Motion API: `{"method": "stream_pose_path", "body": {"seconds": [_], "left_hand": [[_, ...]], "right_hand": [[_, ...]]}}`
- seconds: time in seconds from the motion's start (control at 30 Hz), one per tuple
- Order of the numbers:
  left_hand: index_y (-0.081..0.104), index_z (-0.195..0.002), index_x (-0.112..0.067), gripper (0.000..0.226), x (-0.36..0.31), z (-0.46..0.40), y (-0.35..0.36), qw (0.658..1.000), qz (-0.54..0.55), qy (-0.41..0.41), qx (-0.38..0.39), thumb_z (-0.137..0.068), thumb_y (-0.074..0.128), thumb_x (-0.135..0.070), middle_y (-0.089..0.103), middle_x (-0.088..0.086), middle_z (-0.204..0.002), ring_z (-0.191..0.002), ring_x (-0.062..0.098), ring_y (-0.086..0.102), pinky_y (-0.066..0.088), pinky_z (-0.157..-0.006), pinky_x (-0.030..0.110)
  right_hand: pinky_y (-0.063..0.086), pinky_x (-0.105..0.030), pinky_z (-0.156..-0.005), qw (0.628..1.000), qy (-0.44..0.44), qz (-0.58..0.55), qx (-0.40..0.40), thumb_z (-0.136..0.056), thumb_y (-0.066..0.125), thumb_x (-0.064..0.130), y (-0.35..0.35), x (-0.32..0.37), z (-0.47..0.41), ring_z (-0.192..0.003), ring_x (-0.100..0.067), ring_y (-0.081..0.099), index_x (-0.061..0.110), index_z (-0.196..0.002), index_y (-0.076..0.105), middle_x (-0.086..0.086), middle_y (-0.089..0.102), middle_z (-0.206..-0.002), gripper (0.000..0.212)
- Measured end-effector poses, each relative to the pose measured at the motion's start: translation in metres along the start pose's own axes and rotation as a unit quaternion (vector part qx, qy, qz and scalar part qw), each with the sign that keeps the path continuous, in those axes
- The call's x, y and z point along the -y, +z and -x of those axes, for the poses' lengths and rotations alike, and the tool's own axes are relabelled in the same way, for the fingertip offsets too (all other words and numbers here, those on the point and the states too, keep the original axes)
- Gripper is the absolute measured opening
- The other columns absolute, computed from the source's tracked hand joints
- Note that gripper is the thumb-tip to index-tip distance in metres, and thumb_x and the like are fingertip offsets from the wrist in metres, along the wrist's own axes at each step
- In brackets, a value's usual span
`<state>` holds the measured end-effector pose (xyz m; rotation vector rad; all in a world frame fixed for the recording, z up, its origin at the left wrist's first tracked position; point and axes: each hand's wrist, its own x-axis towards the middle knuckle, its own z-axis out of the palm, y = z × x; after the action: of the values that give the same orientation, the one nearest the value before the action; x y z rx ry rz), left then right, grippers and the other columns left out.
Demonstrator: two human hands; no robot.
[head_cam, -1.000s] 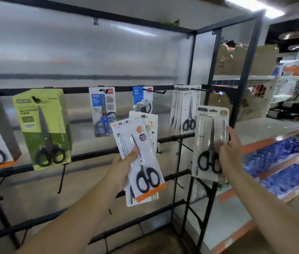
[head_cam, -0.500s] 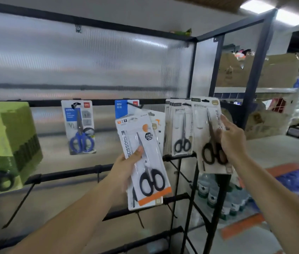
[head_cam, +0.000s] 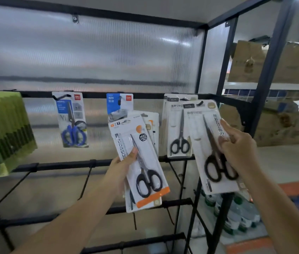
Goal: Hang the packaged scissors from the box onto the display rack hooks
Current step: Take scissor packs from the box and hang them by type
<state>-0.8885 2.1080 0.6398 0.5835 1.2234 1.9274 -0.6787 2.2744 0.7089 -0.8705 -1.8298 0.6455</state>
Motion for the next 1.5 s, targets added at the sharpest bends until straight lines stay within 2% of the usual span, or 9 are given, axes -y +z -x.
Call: {"method": "stream_pose_path", "body": {"seconds": [0.2,0.3,0.4,0.47,0.53,0.73,1.03,1.17,1.5], "left_hand": [[0.069,-0.102,-0.013,0.037,-0.006,0.008,0.012,0.999,-0.015,0.044,-0.010,-0.073,0.068,-0.036,0.073,0.011,-0.100,-0.087,0.026,0.071,0.057,-0.059,0.031],[0.068,-0.106,-0.013,0.039,-0.006,0.013,0.018,0.998,-0.010,0.065,-0.010,-0.074,0.067,-0.036,0.073,0.010,-0.102,-0.091,0.025,0.071,0.057,-0.062,0.029],[0.066,-0.108,-0.011,0.045,-0.007,0.017,0.022,0.997,0.007,0.079,-0.021,-0.071,0.067,-0.036,0.073,0.010,-0.101,-0.089,0.024,0.071,0.057,-0.060,0.029],[0.065,-0.111,-0.010,0.047,-0.008,0.019,0.026,0.996,0.015,0.083,-0.020,-0.073,0.065,-0.035,0.072,0.011,-0.103,-0.091,0.026,0.070,0.057,-0.062,0.031],[0.062,-0.117,-0.008,0.051,-0.008,0.020,0.030,0.996,0.024,0.081,-0.027,-0.074,0.063,-0.034,0.069,0.015,-0.109,-0.097,0.031,0.068,0.058,-0.069,0.036],[0.058,-0.122,-0.004,0.055,0.002,0.025,0.016,0.999,0.019,0.020,-0.018,-0.075,0.063,-0.033,0.066,0.021,-0.114,-0.101,0.038,0.065,0.055,-0.077,0.046],[0.063,-0.115,0.000,0.044,0.009,0.062,-0.032,1.000,-0.012,0.003,-0.026,-0.071,0.068,0.005,0.067,0.024,-0.110,-0.092,0.037,0.068,0.057,-0.069,0.042],[0.067,-0.109,-0.001,0.036,-0.007,0.093,-0.068,0.996,-0.010,0.039,-0.083,-0.073,0.063,0.003,0.068,0.023,-0.107,-0.090,0.035,0.068,0.058,-0.069,0.041],[0.068,-0.108,-0.006,0.036,-0.090,0.212,-0.216,0.957,-0.053,0.128,-0.255,-0.072,0.066,0.001,0.071,0.017,-0.103,-0.092,0.035,0.069,0.058,-0.065,0.038]], "right_hand": [[0.048,-0.023,-0.045,0.996,-0.010,-0.007,0.083,-0.093,0.048,0.006,0.033,0.004,-0.025,-0.057,-0.016,0.058,0.029,-0.143,0.031,-0.007,0.059,-0.125,0.058],[0.044,-0.014,-0.059,0.994,-0.008,0.002,0.107,-0.094,0.050,0.009,0.047,0.011,-0.025,-0.073,-0.011,0.052,0.026,-0.146,0.027,-0.007,0.046,-0.136,0.060],[0.030,-0.003,-0.081,0.994,-0.063,-0.013,0.086,-0.091,0.058,0.023,0.055,0.014,-0.001,-0.097,-0.001,0.046,0.018,-0.128,0.052,-0.004,0.049,-0.126,0.038],[0.038,-0.001,-0.068,0.976,-0.063,-0.082,0.194,-0.084,0.066,0.031,0.063,0.018,0.028,-0.085,0.002,0.053,0.028,-0.097,0.060,0.003,0.059,-0.104,0.014],[0.043,-0.007,-0.060,0.937,-0.028,-0.151,0.313,-0.074,0.077,0.028,0.071,0.021,0.055,-0.079,-0.003,0.059,0.035,-0.087,0.052,0.011,0.061,-0.090,0.029],[0.046,-0.011,-0.057,0.917,0.052,-0.242,0.314,-0.074,0.076,0.007,0.090,0.006,0.072,-0.073,0.005,0.061,0.026,-0.089,0.045,0.005,0.061,-0.090,0.039],[0.055,-0.023,-0.071,0.892,0.072,-0.318,0.312,-0.071,0.076,0.001,0.117,-0.004,0.105,-0.093,-0.007,0.064,0.035,-0.105,0.048,0.008,0.062,-0.106,0.056],[0.055,-0.042,-0.082,0.872,0.040,-0.343,0.346,-0.071,0.075,-0.002,0.145,0.026,0.127,-0.096,-0.013,0.065,0.036,-0.108,0.051,0.010,0.065,-0.104,0.059],[0.052,-0.037,-0.092,0.812,-0.091,-0.377,0.435,-0.074,0.074,0.001,0.239,0.157,0.193,-0.109,-0.005,0.059,0.038,-0.130,0.046,0.017,0.062,-0.117,0.072]]}}
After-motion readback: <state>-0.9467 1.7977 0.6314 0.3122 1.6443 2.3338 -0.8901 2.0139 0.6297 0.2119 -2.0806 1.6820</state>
